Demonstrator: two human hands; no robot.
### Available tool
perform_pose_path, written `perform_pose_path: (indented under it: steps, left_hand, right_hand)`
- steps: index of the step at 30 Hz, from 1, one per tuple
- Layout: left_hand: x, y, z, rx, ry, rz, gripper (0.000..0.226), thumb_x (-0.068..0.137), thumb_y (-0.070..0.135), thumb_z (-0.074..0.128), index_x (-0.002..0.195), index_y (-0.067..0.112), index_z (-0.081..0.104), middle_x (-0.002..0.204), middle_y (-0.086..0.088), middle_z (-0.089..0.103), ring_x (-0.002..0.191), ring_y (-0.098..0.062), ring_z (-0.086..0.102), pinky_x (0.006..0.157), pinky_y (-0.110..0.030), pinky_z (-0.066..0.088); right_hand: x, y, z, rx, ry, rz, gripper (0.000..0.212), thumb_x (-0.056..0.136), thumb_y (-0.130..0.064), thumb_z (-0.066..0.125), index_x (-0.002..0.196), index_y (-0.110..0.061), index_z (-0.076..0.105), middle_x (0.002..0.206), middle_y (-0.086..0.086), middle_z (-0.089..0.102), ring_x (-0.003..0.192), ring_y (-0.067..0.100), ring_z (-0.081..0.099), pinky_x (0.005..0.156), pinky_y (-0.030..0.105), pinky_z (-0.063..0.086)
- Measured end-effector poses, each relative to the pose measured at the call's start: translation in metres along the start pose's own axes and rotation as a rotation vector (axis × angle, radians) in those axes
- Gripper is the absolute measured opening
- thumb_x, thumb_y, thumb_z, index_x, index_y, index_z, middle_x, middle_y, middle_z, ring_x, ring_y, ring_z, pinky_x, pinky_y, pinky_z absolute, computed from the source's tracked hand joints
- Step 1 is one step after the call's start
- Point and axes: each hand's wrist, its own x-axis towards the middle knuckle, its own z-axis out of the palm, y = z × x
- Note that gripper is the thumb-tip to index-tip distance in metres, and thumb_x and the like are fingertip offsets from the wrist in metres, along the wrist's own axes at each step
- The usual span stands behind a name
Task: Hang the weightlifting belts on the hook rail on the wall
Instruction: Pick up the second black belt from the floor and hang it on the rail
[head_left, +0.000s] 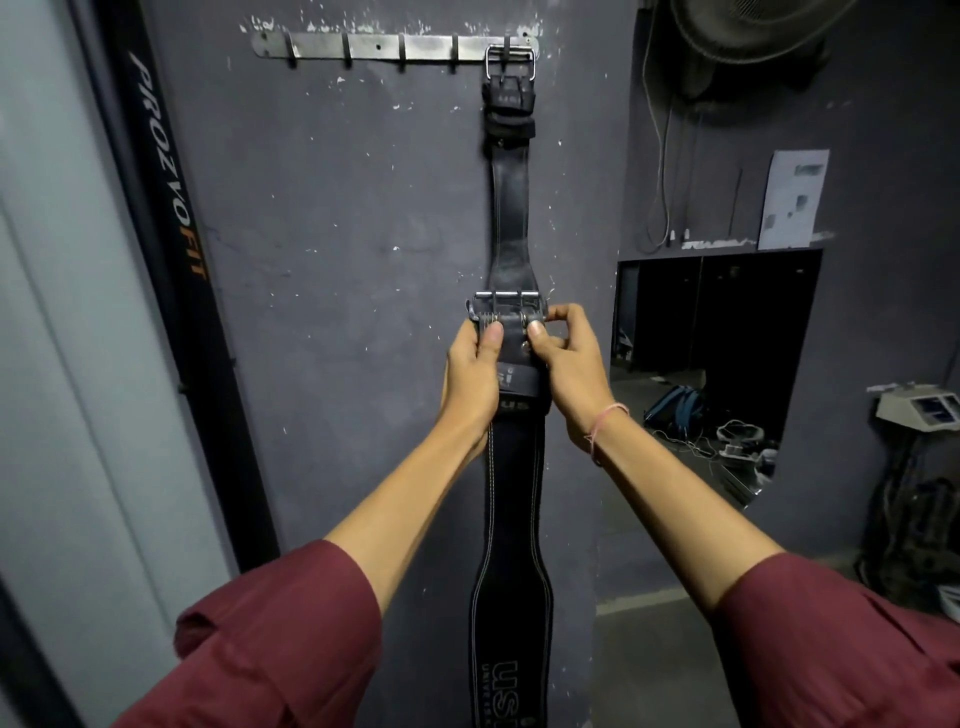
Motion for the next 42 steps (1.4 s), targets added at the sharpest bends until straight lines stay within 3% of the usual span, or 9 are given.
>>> perform_pose_path:
  steps: [6,12,16,21,25,29,32,39,42]
  left_hand:
    - [0.007,-0.010,-0.002,0.080,-0.008,0.082,0.046,0.105,0.027,0.044,0.147,0.031,0.024,0.138,-0.010,0.055,0.124,-0.020,0.056,0.106,-0.036,0.045]
    - [0.009,0.000,-0.005,0.242,0.147,0.181,0.021,0.108,0.029,0.033,0.105,0.013,0.046,0.079,0.009,0.052,0.065,0.002,0.049,0.060,-0.021,0.038]
    - [0.018,0.005,-0.007,0.335,0.235,0.121,0.031,0.108,0.029,0.030,0.090,0.010,0.046,0.100,-0.007,0.039,0.098,-0.017,0.036,0.079,-0.018,0.029]
    - [0.032,0.006,-0.020,0.433,0.324,0.144,0.033,0.108,0.028,0.029,0.084,0.014,0.047,0.100,-0.002,0.051,0.098,-0.017,0.034,0.090,-0.029,0.025]
    - [0.041,0.008,-0.029,0.594,0.448,0.245,0.035,0.108,0.032,0.028,0.078,0.020,0.043,0.082,0.009,0.051,0.093,-0.013,0.032,0.081,-0.031,0.016]
    - [0.061,0.009,-0.042,0.398,0.343,0.265,0.037,0.108,0.029,0.031,0.075,0.015,0.040,0.064,0.008,0.039,0.074,-0.017,0.039,0.073,-0.032,0.029]
    - [0.076,0.012,-0.045,0.310,0.353,0.299,0.038,0.108,0.027,0.032,0.072,0.014,0.034,0.060,0.007,0.034,0.057,-0.015,0.033,0.059,-0.034,0.029]
    - [0.124,0.013,-0.034,0.293,0.417,0.366,0.036,0.108,0.027,0.031,0.076,0.012,0.038,0.065,0.000,0.043,0.064,-0.025,0.039,0.060,-0.035,0.029]
    - [0.152,0.007,-0.028,0.286,0.437,0.408,0.036,0.108,0.025,0.032,0.075,0.012,0.038,0.064,0.004,0.040,0.064,-0.021,0.038,0.060,-0.031,0.026]
  right_hand:
    - [0.002,0.001,0.004,0.002,0.038,-0.066,0.008,0.099,-0.011,0.054,0.102,-0.018,0.054,0.066,-0.001,0.053,0.063,0.008,0.049,0.066,0.026,0.042]
    - [0.010,-0.006,0.023,-0.018,0.097,-0.094,0.015,0.098,-0.010,0.054,0.093,-0.024,0.055,0.061,-0.004,0.050,0.056,0.010,0.040,0.054,0.025,0.035]
    - [0.014,-0.006,0.034,-0.044,0.166,-0.082,0.009,0.098,-0.012,0.056,0.096,-0.021,0.058,0.063,-0.003,0.052,0.058,0.010,0.042,0.058,0.025,0.038]
    - [0.014,-0.008,0.047,-0.085,0.129,-0.096,0.007,0.099,-0.017,0.055,0.100,-0.021,0.061,0.081,0.002,0.061,0.073,0.014,0.054,0.071,0.032,0.048]
    - [0.023,-0.012,0.059,-0.154,0.116,-0.119,0.013,0.098,-0.026,0.053,0.107,-0.021,0.062,0.113,0.017,0.060,0.086,0.016,0.061,0.094,0.039,0.053]
    - [0.034,-0.021,0.066,-0.147,0.086,-0.170,0.008,0.100,-0.013,0.053,0.102,-0.008,0.060,0.085,0.000,0.059,0.067,0.000,0.053,0.072,0.019,0.046]
    - [0.045,-0.024,0.073,-0.158,0.097,-0.209,0.010,0.099,-0.012,0.054,0.096,-0.005,0.061,0.074,-0.002,0.057,0.066,0.004,0.052,0.069,0.025,0.046]
    - [0.086,-0.035,0.094,-0.193,0.259,-0.212,0.027,0.102,-0.020,0.045,0.078,-0.014,0.058,0.069,-0.007,0.058,0.058,-0.002,0.052,0.067,0.032,0.041]
    - [0.112,-0.035,0.090,-0.376,0.319,-0.212,0.029,0.100,-0.030,0.044,0.081,-0.015,0.060,0.074,-0.004,0.064,0.084,0.011,0.052,0.079,0.035,0.033]
